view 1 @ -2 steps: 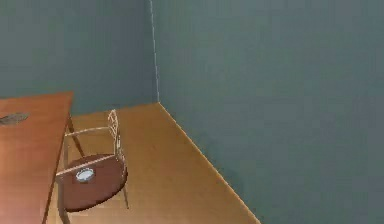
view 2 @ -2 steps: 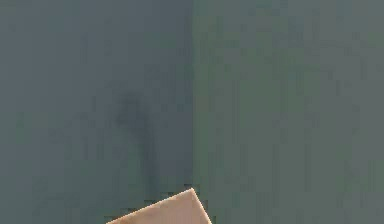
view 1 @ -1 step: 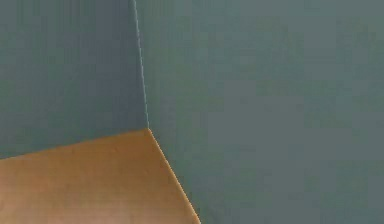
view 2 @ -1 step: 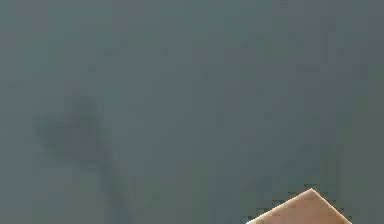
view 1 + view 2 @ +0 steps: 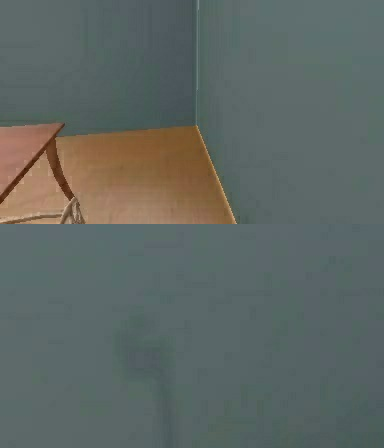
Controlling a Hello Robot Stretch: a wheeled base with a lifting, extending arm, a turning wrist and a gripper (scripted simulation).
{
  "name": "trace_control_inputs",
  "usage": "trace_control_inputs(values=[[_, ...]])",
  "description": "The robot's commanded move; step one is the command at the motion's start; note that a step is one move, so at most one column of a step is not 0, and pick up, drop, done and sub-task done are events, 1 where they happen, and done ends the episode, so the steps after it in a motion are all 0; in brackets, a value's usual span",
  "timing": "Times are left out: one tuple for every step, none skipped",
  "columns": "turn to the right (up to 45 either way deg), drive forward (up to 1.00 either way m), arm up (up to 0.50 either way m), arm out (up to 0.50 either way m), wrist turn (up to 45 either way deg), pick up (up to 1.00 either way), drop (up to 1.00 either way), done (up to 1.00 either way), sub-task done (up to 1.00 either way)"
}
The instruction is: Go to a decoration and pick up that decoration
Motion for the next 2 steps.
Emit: trace_control_inputs(values=[[0.0,0.2,0.0,0.0,0.0,0.0,0.0,0.0,0.0],[-9.0,0.0,0.0,0.0,0.0,0.0,0.0,0.0,0.0]])
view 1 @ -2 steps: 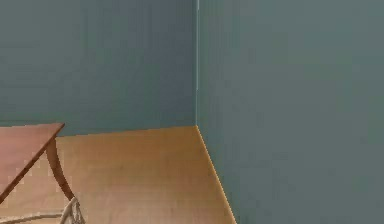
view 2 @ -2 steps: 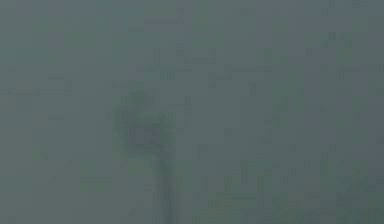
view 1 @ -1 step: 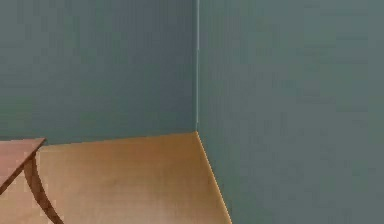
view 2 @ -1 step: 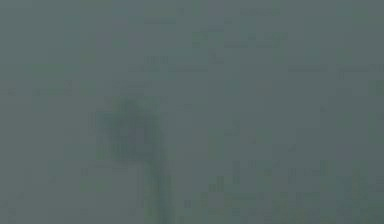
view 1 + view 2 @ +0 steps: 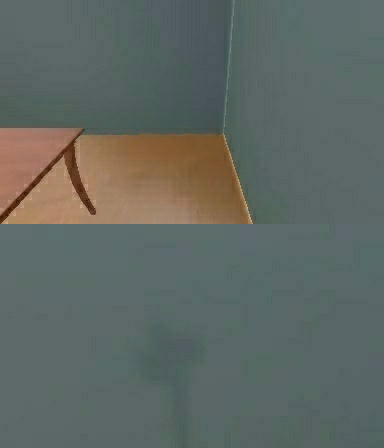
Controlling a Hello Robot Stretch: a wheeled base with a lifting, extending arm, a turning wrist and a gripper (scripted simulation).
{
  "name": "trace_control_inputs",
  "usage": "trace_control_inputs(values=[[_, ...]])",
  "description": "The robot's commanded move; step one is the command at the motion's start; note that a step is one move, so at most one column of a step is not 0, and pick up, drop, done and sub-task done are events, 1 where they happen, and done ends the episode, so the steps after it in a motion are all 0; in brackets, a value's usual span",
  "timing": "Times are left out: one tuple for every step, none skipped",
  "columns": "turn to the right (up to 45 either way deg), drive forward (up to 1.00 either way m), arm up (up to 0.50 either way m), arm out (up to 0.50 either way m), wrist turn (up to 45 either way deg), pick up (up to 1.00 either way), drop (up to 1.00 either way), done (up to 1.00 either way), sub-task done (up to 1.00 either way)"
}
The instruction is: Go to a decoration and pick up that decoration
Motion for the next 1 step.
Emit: trace_control_inputs(values=[[0.0,0.35,0.0,0.0,0.0,0.0,0.0,0.0,0.0]])
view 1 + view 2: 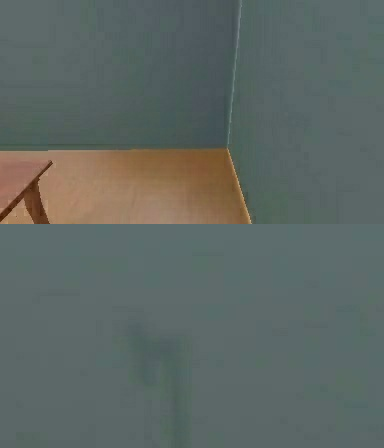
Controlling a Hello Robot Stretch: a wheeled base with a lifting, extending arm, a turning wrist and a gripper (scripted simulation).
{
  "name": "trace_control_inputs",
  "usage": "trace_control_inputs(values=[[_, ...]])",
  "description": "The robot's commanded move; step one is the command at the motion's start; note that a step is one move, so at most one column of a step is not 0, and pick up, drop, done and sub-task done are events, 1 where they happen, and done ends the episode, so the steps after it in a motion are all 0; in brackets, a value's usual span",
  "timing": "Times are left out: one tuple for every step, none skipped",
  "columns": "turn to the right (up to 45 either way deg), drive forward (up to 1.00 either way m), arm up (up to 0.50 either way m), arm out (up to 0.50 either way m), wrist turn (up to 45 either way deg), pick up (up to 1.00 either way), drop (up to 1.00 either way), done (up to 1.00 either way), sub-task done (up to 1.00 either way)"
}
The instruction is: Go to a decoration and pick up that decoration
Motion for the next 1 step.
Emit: trace_control_inputs(values=[[-45.0,0.0,0.0,0.0,0.0,0.0,0.0,0.0,0.0]])
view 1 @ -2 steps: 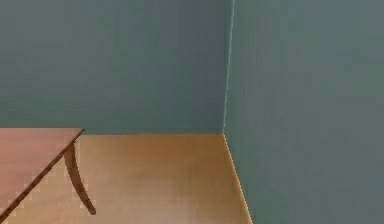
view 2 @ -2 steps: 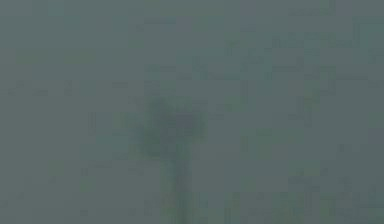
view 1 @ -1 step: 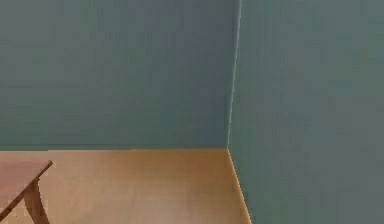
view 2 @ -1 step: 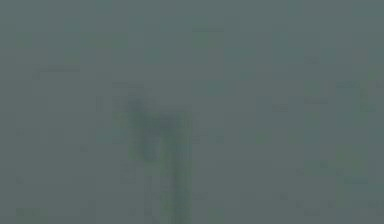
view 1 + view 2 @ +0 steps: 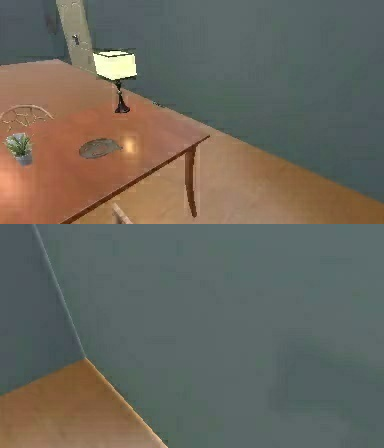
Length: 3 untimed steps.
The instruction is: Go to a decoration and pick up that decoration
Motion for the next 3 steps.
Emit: trace_control_inputs(values=[[-45.0,0.0,0.0,0.0,0.0,0.0,0.0,0.0,0.0],[-45.0,0.0,0.0,0.0,0.0,0.0,0.0,0.0,0.0],[-18.0,0.0,0.0,0.0,0.0,0.0,0.0,0.0,0.0]])
